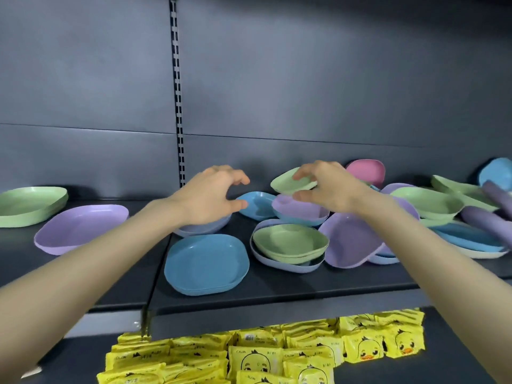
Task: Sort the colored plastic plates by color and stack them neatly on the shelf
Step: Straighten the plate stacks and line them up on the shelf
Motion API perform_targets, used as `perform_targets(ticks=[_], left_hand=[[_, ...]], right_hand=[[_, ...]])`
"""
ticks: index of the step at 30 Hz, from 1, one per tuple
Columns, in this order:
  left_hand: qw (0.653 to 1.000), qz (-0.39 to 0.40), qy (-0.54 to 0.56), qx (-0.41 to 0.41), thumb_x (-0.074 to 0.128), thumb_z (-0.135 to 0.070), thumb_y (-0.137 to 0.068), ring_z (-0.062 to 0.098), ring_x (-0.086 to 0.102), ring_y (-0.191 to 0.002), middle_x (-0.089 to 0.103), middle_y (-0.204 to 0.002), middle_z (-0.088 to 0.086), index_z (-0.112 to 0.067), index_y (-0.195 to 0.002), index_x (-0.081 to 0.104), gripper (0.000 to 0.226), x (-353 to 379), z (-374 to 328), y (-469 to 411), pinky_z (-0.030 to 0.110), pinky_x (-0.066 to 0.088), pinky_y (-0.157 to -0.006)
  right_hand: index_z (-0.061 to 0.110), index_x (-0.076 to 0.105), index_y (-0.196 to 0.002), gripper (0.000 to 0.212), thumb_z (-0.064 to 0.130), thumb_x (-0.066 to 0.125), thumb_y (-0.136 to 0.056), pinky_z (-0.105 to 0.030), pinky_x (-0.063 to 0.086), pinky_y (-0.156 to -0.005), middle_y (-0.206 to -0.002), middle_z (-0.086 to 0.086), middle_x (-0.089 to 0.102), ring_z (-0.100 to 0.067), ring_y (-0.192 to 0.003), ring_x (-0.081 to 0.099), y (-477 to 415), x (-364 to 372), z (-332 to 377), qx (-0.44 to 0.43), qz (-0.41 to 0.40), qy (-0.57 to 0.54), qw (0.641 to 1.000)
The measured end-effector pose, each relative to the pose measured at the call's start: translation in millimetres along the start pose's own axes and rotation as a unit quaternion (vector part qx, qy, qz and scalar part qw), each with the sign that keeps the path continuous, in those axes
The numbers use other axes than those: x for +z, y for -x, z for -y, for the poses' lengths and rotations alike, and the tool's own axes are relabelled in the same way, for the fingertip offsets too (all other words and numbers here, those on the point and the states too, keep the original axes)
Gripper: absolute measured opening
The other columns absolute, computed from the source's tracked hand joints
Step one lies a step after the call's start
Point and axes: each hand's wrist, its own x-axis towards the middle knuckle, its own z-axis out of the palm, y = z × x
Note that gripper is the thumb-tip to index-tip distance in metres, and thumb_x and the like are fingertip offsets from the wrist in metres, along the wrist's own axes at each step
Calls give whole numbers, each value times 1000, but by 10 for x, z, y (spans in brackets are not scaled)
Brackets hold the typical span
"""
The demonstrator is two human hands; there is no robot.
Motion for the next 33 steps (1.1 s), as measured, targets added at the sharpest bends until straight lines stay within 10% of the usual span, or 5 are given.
perform_targets(ticks=[17, 33], left_hand=[[998, -49, -17, -20, 62, -37, -87, 21, 50, -112, 56, -116, 1, -21, -123, 54, 41, 593, -1200, -997, 39, 39, -97], [992, 18, 61, -111, 68, -39, -82, 11, 56, -100, 61, -112, 0, -19, -120, 57, 45, 891, -411, -2046, 17, 36, -84]], right_hand=[[20, 57, -120, 38, 33, 65, -85, -33, 43, -90, -112, -4, 52, -22, -108, 50, 32, -541, -1723, -31, -8, 10, 999], [17, 58, -123, 46, 31, 70, -81, -25, 39, -87, -122, -6, 60, -21, -116, 52, -1160, -139, -2227, -52, 60, -27, 996]])
